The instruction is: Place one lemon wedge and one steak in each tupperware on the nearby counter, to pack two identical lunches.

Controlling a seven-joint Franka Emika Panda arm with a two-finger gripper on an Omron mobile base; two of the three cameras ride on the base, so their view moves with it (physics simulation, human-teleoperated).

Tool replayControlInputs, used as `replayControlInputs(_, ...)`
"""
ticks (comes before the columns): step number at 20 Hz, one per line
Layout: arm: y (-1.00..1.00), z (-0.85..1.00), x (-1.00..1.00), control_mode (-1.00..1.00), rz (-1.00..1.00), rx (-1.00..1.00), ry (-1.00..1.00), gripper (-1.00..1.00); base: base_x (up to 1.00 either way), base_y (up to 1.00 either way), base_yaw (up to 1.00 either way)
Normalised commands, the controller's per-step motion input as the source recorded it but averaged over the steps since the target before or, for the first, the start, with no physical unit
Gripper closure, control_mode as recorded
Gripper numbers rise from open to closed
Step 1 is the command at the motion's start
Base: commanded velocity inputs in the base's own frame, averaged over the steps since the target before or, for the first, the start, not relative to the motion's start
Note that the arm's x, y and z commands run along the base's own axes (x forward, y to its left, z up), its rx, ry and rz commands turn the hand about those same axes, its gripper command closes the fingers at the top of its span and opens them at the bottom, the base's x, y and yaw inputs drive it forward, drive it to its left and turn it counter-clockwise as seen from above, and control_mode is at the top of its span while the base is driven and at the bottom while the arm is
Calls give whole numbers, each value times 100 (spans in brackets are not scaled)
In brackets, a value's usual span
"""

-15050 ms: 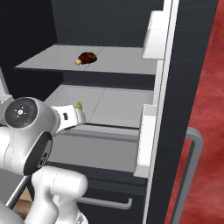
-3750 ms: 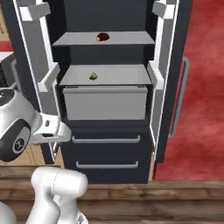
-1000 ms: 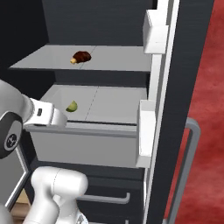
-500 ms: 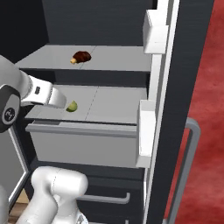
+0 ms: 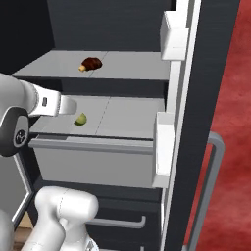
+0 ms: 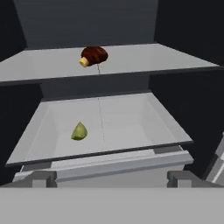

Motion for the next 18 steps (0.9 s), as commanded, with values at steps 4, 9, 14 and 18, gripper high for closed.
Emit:
replayControlInputs(4,0,36,0,-100,0,1,-5,-100,0,0,0)
replayControlInputs(9,0,44,0,-100,0,0,0,-100,0,0,0)
replayControlInputs(14,5,16,5,-100,0,1,0,-100,0,0,0)
replayControlInputs(18,18,-4,47,-100,0,2,0,-100,0,0,0)
